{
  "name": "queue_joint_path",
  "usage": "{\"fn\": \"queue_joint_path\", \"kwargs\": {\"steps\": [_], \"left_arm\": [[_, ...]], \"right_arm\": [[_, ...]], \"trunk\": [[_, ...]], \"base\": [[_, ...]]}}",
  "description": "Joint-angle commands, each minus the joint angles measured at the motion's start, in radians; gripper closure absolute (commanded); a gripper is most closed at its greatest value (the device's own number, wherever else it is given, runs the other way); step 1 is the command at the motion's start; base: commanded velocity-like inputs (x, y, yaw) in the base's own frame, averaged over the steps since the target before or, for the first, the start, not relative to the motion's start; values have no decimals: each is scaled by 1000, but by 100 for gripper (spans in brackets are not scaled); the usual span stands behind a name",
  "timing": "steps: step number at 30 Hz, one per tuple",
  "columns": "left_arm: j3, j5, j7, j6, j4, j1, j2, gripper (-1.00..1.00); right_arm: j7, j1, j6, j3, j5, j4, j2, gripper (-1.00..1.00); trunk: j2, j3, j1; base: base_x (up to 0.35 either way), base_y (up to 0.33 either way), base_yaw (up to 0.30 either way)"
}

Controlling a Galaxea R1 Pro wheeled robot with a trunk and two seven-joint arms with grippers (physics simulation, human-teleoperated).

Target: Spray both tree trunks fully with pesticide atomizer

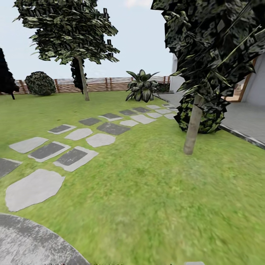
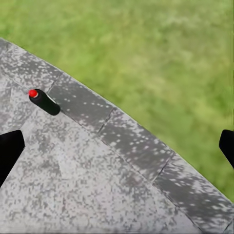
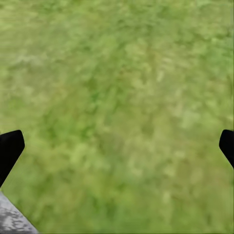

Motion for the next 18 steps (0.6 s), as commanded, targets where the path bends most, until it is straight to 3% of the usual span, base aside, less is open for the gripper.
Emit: {"fn": "queue_joint_path", "kwargs": {"steps": [1, 11, 18], "left_arm": [[0, 0, 0, 0, 0, 0, 0, -100], [0, 0, 0, 0, 0, 0, 0, -100], [0, 0, 0, 0, 0, 0, 0, -100]], "right_arm": [[0, 0, 0, 0, 0, 0, 0, -100], [0, 0, 0, 0, 0, 0, 0, -100], [0, 0, 0, 0, 0, 0, 0, -100]], "trunk": [[0, -1, 0], [0, -7, 0], [0, -11, 0]], "base": [[3, -2, 266], [4, 0, 266], [96, -12, 266]]}}
